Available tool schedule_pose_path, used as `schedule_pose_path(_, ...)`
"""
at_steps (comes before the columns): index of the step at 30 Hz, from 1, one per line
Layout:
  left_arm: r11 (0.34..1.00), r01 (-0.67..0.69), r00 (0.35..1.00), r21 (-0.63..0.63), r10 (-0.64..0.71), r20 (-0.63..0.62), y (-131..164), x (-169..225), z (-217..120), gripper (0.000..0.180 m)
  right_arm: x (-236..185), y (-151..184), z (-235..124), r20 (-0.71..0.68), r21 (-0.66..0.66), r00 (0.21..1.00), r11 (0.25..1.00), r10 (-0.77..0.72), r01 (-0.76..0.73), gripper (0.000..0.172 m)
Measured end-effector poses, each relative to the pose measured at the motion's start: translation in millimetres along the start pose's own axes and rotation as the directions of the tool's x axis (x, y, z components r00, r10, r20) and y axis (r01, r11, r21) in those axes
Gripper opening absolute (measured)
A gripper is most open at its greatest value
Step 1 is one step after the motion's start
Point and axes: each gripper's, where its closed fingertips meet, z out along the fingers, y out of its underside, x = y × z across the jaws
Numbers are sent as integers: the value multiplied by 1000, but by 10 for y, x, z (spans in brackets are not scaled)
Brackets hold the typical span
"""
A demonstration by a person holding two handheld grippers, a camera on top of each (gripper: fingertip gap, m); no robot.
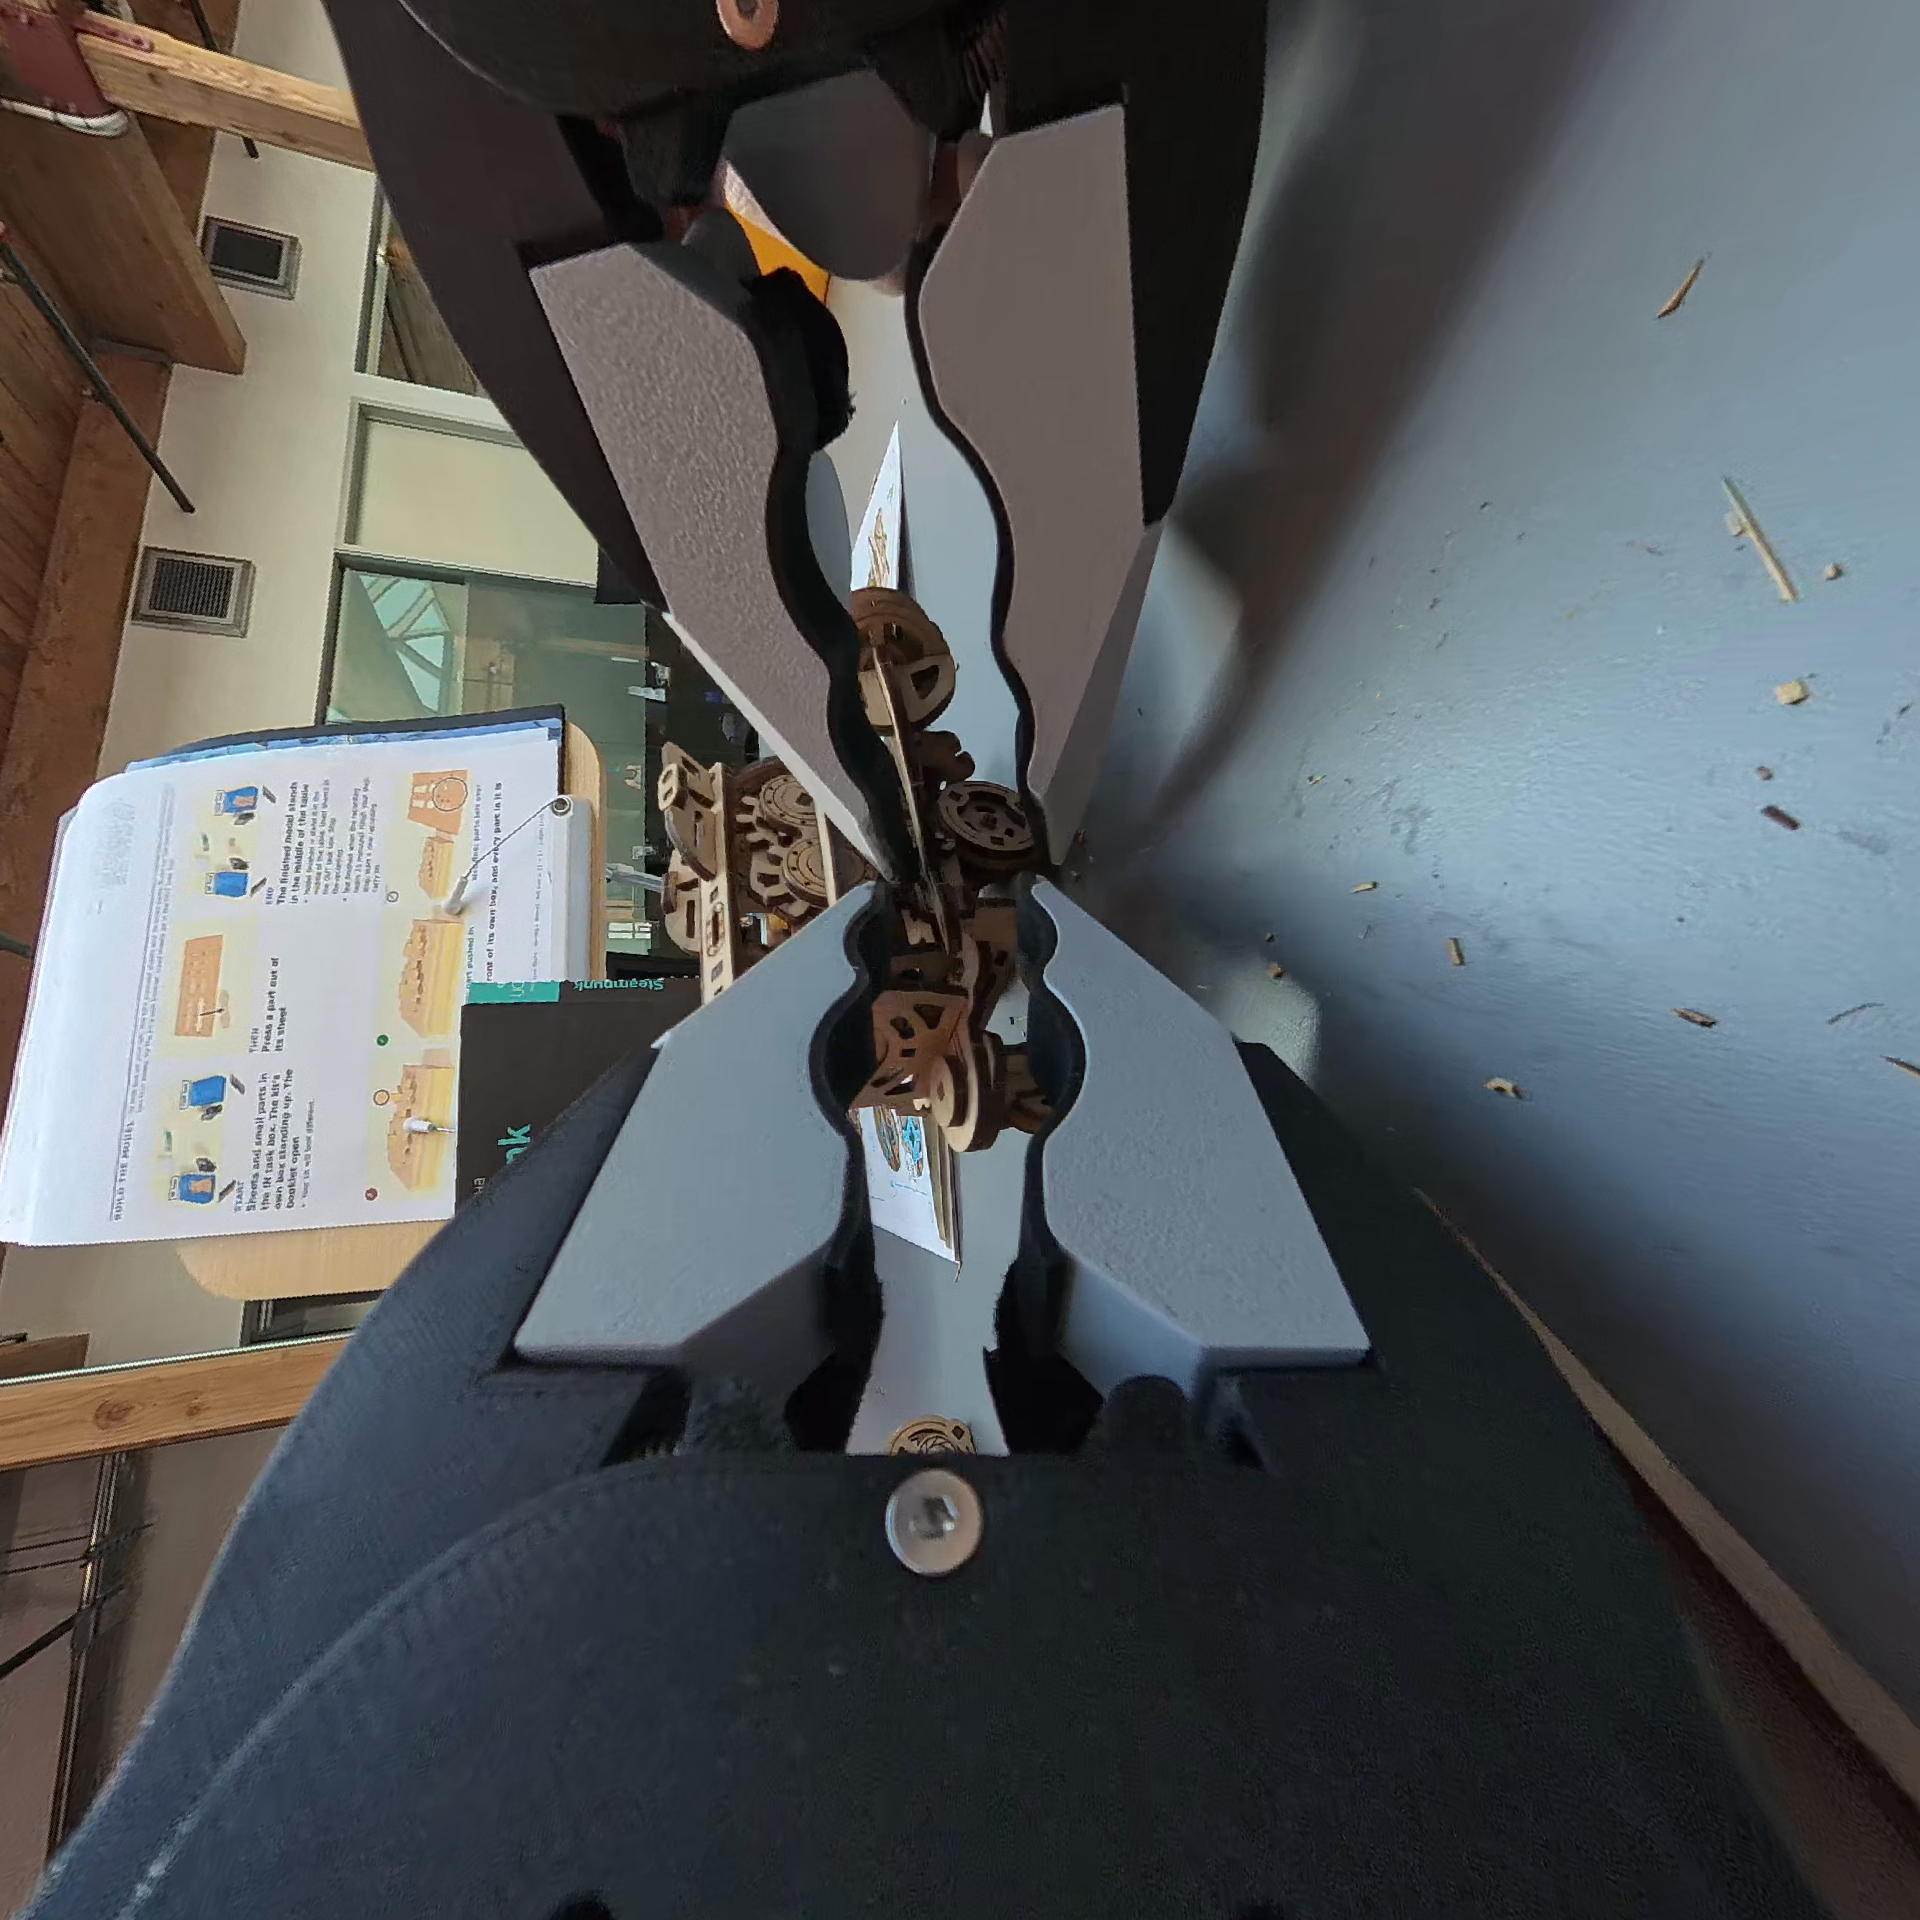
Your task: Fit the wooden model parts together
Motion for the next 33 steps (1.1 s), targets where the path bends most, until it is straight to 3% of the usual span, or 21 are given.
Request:
schedule_pose_path(7,997,67,998,43,-68,2,-61,-20,-201,29,22,-55,-14,-23,28,1000,999,-20,21,31)
schedule_pose_path(15,964,217,957,153,-241,164,-66,-448,-589,23,-35,-98,8,0,11,997,997,-72,72,39)
schedule_pose_path(25,953,260,936,158,-288,201,76,-560,-645,15,-3,-112,97,-78,-47,969,971,-236,233,25)
schedule_pose_path(33,943,286,928,167,-317,198,96,-596,-659,12,-15,-73,155,-80,-85,956,957,-282,276,22)
